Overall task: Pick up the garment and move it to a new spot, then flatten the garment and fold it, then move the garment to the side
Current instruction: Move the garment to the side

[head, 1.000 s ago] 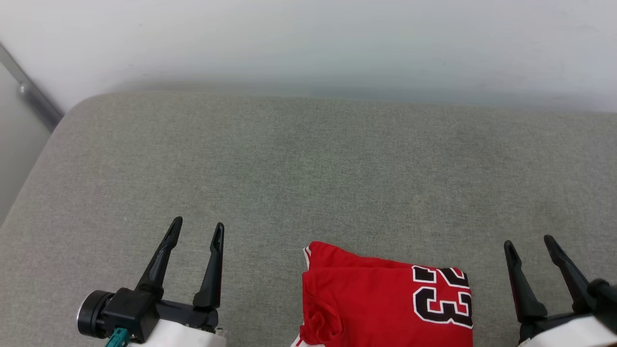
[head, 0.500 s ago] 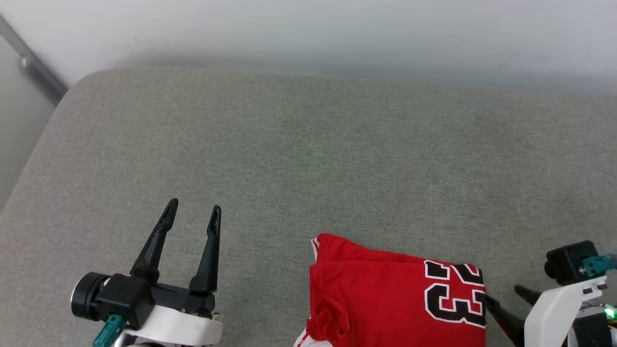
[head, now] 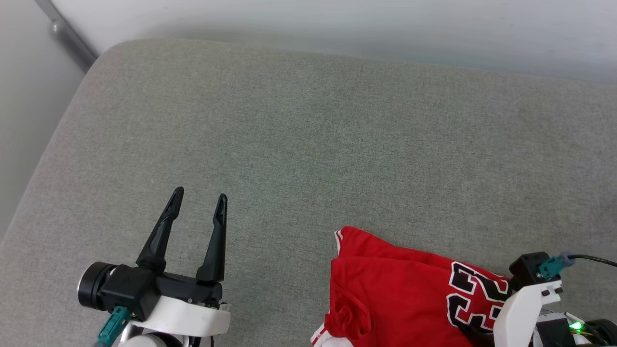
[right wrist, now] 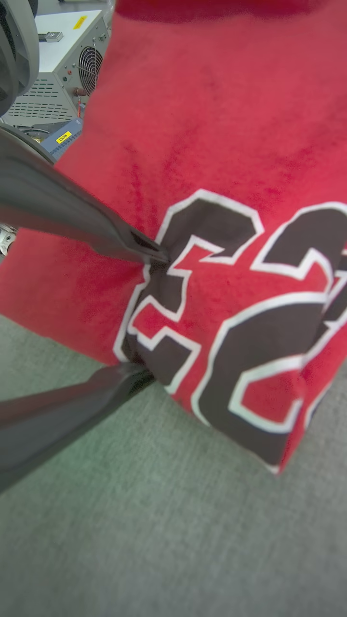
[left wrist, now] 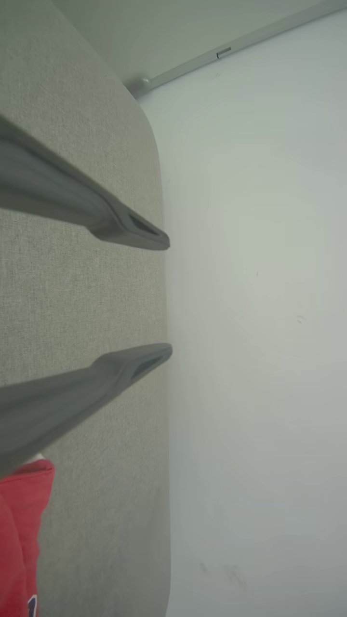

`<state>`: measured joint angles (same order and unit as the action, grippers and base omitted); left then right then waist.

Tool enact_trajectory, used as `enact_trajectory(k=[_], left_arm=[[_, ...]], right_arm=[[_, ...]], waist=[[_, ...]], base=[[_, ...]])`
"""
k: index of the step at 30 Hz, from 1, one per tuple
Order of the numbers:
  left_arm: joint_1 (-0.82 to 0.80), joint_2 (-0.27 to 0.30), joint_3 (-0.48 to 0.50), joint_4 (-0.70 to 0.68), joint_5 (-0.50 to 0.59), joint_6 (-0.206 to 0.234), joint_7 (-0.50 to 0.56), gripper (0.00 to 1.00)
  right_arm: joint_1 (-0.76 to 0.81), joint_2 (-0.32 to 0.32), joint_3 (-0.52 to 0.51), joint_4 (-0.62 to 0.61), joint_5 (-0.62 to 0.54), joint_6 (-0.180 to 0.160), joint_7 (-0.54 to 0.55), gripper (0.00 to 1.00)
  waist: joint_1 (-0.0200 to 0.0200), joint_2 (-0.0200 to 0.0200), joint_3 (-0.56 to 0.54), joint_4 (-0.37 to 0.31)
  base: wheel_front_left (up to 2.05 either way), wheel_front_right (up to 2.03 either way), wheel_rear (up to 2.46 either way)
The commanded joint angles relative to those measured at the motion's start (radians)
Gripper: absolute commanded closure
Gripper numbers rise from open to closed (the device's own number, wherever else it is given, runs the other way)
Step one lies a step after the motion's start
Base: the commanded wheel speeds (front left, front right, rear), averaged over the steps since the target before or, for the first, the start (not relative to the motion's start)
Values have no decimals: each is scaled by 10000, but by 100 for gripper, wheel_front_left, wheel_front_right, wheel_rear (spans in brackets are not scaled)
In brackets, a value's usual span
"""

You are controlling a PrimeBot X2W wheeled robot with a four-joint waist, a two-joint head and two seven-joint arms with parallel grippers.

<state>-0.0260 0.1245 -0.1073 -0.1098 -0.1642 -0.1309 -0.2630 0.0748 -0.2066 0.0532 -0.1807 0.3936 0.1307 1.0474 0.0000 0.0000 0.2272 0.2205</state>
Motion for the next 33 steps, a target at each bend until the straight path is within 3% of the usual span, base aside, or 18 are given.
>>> enact_trajectory(k=[1,4,5,6,7,11,15,25,33], left_arm=[[-134,16,8,-12,-36,16,-22,0],[-160,25,2,-7,-31,16,-22,0],[-154,22,0,0,-19,16,-22,0],[-149,13,-19,7,-11,16,-22,0],[-154,10,-67,14,9,16,-22,0],[-199,46,-207,-54,46,16,-22,0],[-26,-36,-174,-77,-71,16,-23,0],[113,-95,-880,-2,-181,14,-22,0],[-551,276,-1351,-137,-104,16,-22,0]], right_arm=[[-12,177,146,270,84,0,27,0],[-75,263,325,817,30,0,2,0],[-115,199,458,976,-49,0,-28,14],[-160,159,560,1081,-110,0,-188,78],[-253,152,634,1215,-143,0,-309,100],[-619,-87,973,1395,-315,-2,-930,100],[-1150,-858,1374,1235,-959,-13,-1689,100],[-3163,-4111,4009,759,-2335,-7,-2486,100],[-5187,-6232,5242,1099,-2039,-3,-2951,100]], waist=[[0,0,39,48],[0,0,62,94],[0,0,58,98],[0,0,54,93],[0,0,52,75],[0,0,-47,-94],[0,0,-202,-434],[0,0,-179,-2510],[0,0,1034,-4470]], base=[[0,0,0],[0,0,0],[0,0,0],[0,0,0],[0,0,0],[0,0,0],[0,0,0],[0,0,0],[0,0,0]])
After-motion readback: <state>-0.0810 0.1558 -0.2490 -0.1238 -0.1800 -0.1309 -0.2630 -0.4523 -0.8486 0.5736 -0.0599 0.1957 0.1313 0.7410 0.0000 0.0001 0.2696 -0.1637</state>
